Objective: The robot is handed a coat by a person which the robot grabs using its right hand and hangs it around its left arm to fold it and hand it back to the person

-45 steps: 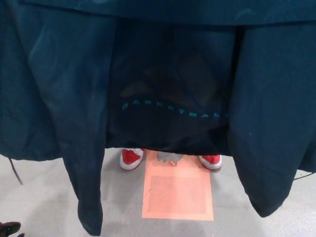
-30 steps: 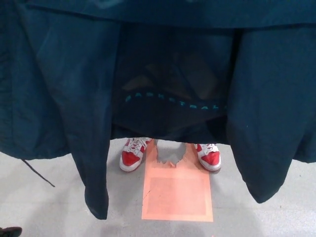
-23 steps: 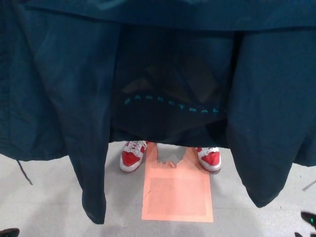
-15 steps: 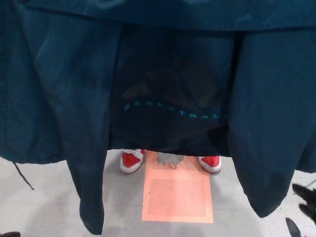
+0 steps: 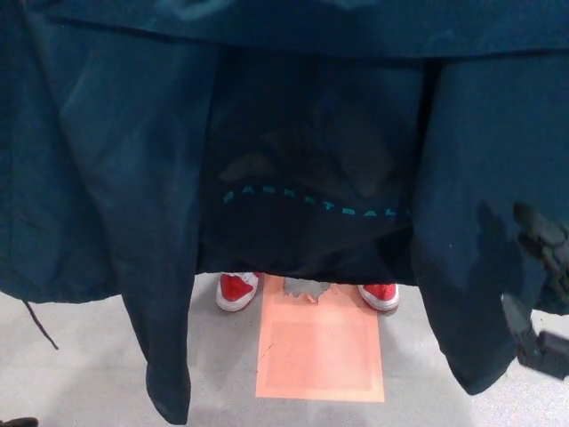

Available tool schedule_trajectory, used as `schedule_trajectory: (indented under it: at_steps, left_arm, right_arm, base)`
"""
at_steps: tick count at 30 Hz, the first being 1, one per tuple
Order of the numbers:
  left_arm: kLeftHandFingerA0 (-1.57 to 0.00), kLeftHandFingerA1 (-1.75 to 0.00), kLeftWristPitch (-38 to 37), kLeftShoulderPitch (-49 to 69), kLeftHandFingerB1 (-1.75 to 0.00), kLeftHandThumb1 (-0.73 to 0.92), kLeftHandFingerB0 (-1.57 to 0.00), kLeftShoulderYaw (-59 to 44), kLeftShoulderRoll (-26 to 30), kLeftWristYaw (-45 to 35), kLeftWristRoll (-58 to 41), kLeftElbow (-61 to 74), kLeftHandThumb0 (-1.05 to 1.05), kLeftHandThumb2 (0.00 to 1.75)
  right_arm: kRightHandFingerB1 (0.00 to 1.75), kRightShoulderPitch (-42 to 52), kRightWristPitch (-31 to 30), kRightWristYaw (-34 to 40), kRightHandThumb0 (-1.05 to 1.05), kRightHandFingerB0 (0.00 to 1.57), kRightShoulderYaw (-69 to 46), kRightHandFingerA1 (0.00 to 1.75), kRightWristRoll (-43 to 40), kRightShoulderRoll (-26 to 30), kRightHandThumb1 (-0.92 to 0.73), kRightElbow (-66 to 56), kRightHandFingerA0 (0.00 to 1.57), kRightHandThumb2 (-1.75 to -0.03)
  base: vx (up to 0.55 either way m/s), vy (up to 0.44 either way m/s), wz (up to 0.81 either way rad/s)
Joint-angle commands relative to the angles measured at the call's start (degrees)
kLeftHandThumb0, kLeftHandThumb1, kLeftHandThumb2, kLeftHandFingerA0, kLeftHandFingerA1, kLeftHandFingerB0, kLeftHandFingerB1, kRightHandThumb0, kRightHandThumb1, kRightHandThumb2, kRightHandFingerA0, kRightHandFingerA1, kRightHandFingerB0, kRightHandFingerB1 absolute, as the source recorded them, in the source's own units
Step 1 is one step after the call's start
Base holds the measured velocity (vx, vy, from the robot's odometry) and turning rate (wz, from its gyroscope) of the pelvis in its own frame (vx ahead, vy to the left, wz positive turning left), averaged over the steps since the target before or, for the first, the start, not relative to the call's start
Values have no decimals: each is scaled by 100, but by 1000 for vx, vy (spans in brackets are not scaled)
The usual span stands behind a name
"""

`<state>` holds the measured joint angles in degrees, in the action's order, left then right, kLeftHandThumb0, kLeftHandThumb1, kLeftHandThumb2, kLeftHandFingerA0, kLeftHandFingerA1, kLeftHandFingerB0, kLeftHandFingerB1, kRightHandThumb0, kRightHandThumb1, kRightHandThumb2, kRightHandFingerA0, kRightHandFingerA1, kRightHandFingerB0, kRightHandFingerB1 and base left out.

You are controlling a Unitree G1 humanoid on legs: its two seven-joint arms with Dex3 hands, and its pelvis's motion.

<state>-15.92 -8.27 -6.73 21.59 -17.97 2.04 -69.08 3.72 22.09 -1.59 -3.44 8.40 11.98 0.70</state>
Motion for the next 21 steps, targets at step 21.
schedule_trajectory:
  at_steps: [21]
  left_arm:
    - [-12, -31, -224, -21, -32, 92, -16, 71, 207, -268, 47, -32, -75, 77]
  right_arm:
    - [3, -3652, -2904, -1273, -96, 0, 94, 0, -31, 1473, -75, -3777, 0, -102]
  base:
    - [0, 0, 0]
